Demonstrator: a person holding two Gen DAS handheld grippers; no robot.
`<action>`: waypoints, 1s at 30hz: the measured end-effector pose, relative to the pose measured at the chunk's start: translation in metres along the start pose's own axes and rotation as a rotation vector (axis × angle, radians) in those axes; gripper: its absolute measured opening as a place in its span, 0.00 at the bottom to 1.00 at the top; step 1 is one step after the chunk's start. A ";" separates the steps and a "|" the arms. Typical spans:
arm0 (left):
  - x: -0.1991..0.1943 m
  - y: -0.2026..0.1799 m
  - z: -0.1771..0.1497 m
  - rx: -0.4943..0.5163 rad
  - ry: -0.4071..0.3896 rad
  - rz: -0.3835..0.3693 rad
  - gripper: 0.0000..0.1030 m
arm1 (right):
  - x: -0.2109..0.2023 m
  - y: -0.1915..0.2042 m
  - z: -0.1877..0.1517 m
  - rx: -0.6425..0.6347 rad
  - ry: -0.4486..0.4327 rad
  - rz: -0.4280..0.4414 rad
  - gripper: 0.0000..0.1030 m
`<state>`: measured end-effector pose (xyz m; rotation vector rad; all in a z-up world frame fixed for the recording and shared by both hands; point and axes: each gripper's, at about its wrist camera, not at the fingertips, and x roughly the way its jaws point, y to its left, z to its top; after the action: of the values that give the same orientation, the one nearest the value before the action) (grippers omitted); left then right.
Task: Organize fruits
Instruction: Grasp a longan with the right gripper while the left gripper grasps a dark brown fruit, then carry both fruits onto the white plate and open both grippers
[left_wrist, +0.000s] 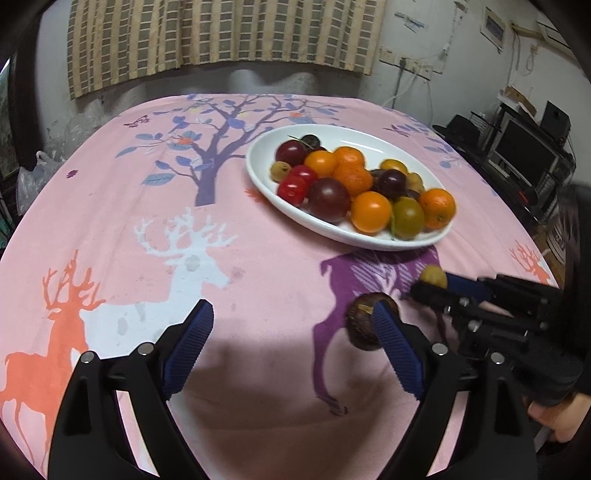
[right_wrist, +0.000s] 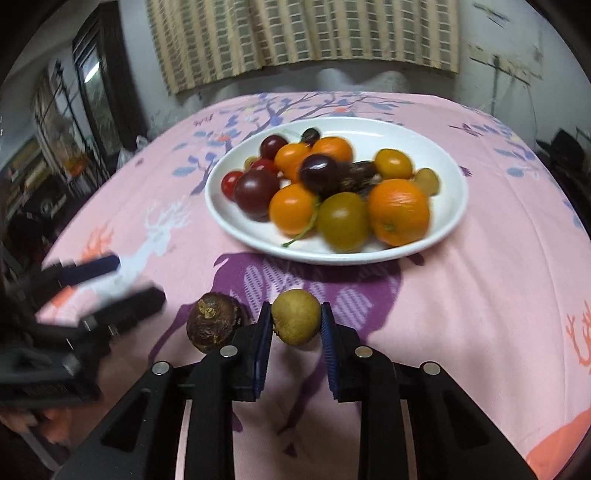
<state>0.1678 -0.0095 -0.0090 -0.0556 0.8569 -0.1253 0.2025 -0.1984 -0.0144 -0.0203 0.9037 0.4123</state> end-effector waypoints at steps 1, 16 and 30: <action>0.001 -0.005 -0.002 0.019 0.002 -0.007 0.83 | -0.004 -0.006 0.001 0.025 -0.004 0.005 0.25; 0.033 -0.056 -0.017 0.149 0.068 -0.039 0.49 | -0.014 -0.025 0.004 0.095 -0.012 0.024 0.25; 0.029 -0.057 -0.016 0.143 0.070 -0.012 0.38 | -0.018 -0.029 0.003 0.108 -0.020 0.026 0.25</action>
<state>0.1700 -0.0703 -0.0356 0.0776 0.9160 -0.2005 0.2054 -0.2305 -0.0027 0.0940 0.9066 0.3868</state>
